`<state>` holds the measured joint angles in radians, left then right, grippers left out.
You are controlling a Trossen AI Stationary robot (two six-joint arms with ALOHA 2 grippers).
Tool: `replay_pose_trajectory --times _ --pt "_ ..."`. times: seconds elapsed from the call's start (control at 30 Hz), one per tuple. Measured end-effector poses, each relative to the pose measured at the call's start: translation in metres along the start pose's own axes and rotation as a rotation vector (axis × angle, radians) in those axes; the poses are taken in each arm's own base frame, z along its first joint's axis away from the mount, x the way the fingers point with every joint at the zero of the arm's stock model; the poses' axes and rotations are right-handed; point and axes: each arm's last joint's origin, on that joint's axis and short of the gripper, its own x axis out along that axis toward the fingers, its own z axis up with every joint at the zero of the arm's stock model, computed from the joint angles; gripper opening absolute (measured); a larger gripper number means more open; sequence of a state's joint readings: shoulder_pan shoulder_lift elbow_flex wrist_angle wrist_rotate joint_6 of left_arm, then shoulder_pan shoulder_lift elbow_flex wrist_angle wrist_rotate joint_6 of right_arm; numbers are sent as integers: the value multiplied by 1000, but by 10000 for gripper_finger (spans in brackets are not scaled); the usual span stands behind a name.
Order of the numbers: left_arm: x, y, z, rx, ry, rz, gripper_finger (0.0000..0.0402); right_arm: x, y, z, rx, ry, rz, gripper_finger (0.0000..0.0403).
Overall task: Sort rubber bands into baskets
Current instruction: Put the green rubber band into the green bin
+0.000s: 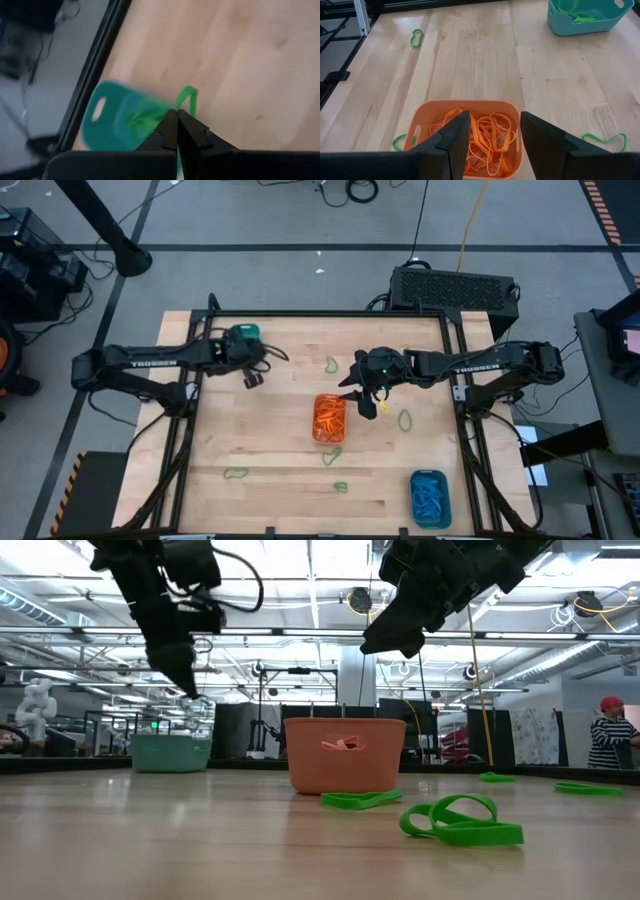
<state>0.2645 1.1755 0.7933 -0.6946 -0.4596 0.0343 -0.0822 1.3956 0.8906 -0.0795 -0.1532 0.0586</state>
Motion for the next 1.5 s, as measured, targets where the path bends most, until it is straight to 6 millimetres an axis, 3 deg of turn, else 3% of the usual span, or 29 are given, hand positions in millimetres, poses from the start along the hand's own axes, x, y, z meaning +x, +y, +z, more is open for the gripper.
replay_pose_trajectory --times 0.23,0.5,1.03,1.13,1.33,1.5 --pt "16 31 -14 -109 131 99 1 0 0 0 0 0 0 167" --pt "24 57 -18 -222 147 155 12 0 0 0 0 0 0 167" --pt "28 70 -22 -299 156 160 126 0 0 0 0 1 0 167" --pt "29 66 -21 -328 130 18 129 0 0 0 0 1 0 167" --pt "19 34 -5 -300 -14 -566 130 0 0 0 0 0 0 167" --pt "0 -4 19 -138 -226 -701 130 0 0 0 0 0 0 167"
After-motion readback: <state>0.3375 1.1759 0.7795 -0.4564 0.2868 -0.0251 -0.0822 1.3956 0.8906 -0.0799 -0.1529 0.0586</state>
